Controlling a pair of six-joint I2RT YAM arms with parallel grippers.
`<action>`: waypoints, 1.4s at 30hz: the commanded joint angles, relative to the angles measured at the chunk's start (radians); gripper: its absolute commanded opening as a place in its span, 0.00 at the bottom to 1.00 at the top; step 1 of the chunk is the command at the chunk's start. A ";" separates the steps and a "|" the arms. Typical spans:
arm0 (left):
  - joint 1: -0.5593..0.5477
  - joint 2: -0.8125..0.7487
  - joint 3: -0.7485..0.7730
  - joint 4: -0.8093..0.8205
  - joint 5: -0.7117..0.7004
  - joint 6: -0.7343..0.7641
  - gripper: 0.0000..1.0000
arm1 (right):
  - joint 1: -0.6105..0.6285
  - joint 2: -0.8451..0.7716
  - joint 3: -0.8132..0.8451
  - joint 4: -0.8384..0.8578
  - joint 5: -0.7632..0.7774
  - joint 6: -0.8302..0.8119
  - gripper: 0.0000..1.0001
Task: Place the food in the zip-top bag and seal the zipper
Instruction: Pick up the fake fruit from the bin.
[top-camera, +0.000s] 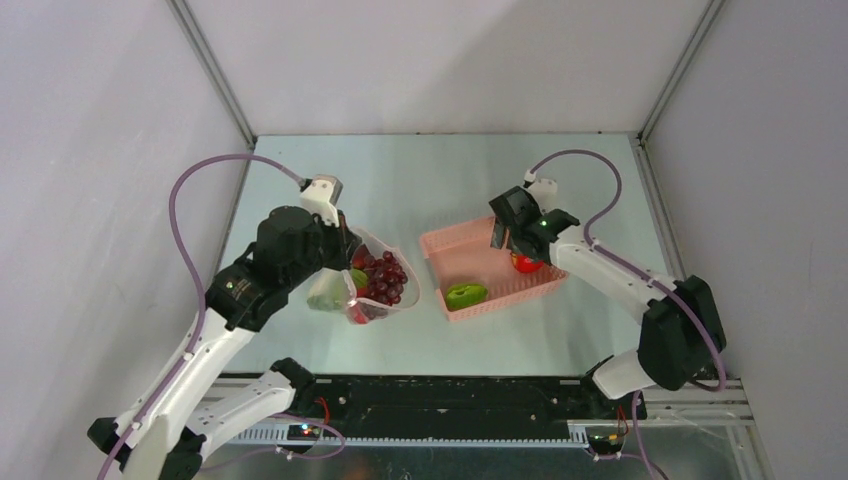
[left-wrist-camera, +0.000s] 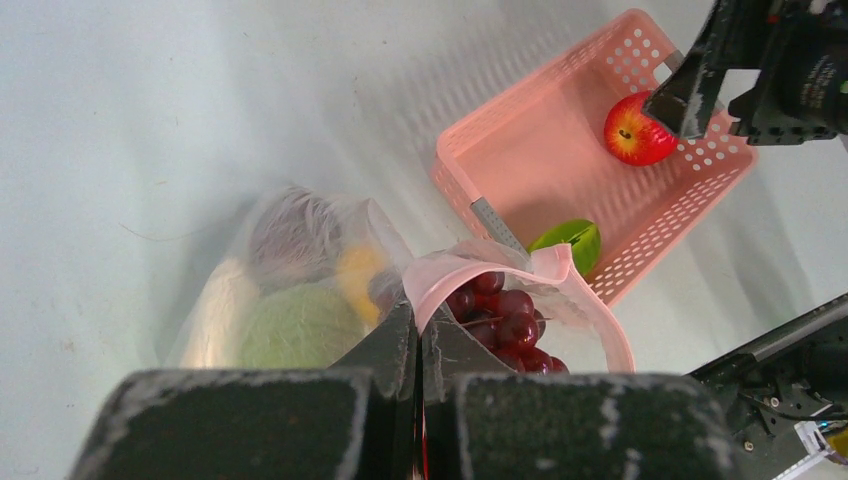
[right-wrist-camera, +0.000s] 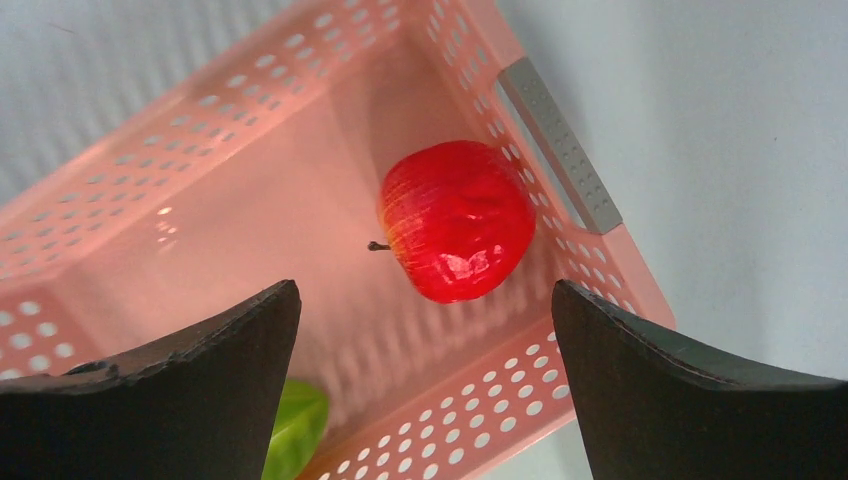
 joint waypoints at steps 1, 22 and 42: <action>0.008 -0.008 0.000 0.079 -0.009 0.002 0.00 | -0.023 0.053 0.006 -0.036 0.035 0.088 0.99; 0.010 -0.007 -0.004 0.081 -0.013 0.006 0.00 | -0.090 0.304 0.005 0.036 0.042 0.210 0.99; 0.010 -0.004 -0.006 0.082 -0.004 0.009 0.00 | -0.082 0.103 -0.117 0.142 0.090 0.193 0.51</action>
